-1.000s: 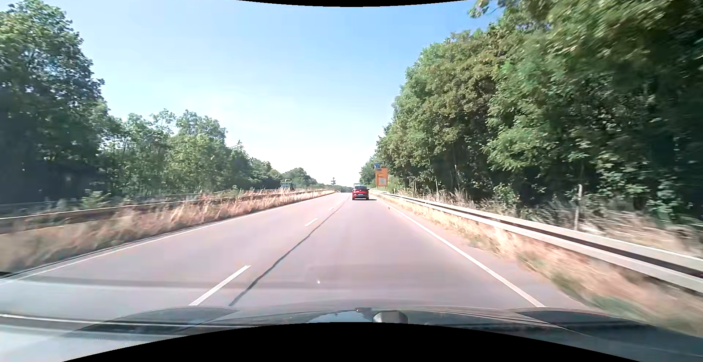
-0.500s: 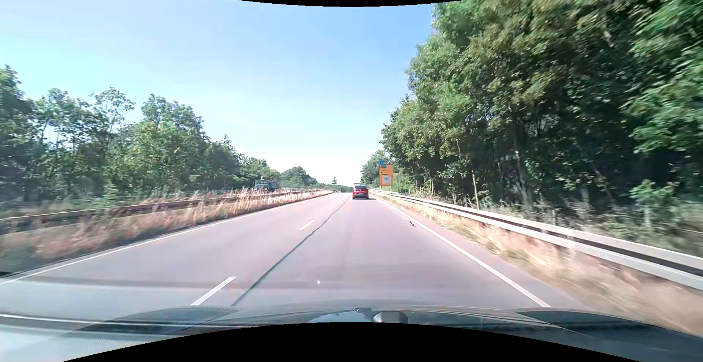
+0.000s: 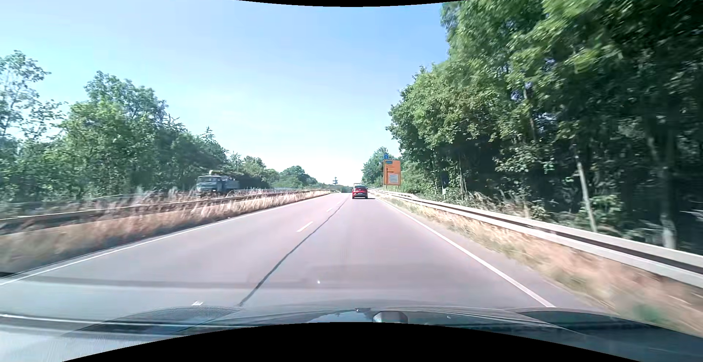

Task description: Follow the waypoints while adhering to traffic rules and regulations

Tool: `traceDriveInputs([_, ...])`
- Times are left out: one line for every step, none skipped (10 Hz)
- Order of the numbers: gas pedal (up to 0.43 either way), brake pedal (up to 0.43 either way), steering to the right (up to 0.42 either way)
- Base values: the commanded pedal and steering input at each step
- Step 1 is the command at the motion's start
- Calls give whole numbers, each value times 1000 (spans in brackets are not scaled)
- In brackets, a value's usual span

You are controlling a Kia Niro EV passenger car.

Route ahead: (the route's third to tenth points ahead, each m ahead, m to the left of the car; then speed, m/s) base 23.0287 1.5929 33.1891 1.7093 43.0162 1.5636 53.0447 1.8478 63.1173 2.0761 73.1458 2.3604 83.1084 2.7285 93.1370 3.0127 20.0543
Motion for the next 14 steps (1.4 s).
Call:
traceDriveInputs([228,0,-1])
traceDriveInputs([228,0,-1])
traceDriveInputs([228,0,-1])
traceDriveInputs([228,0,-1])
traceDriveInputs([228,0,-1])
traceDriveInputs([228,0,-1])
traceDriveInputs([228,0,-1])
traceDriveInputs([228,0,-1])
traceDriveInputs([228,0,-1])
traceDriveInputs([228,0,-1])
traceDriveInputs([228,0,-1])
traceDriveInputs([228,0,-1])
traceDriveInputs([228,0,-1])
traceDriveInputs([228,0,-1])
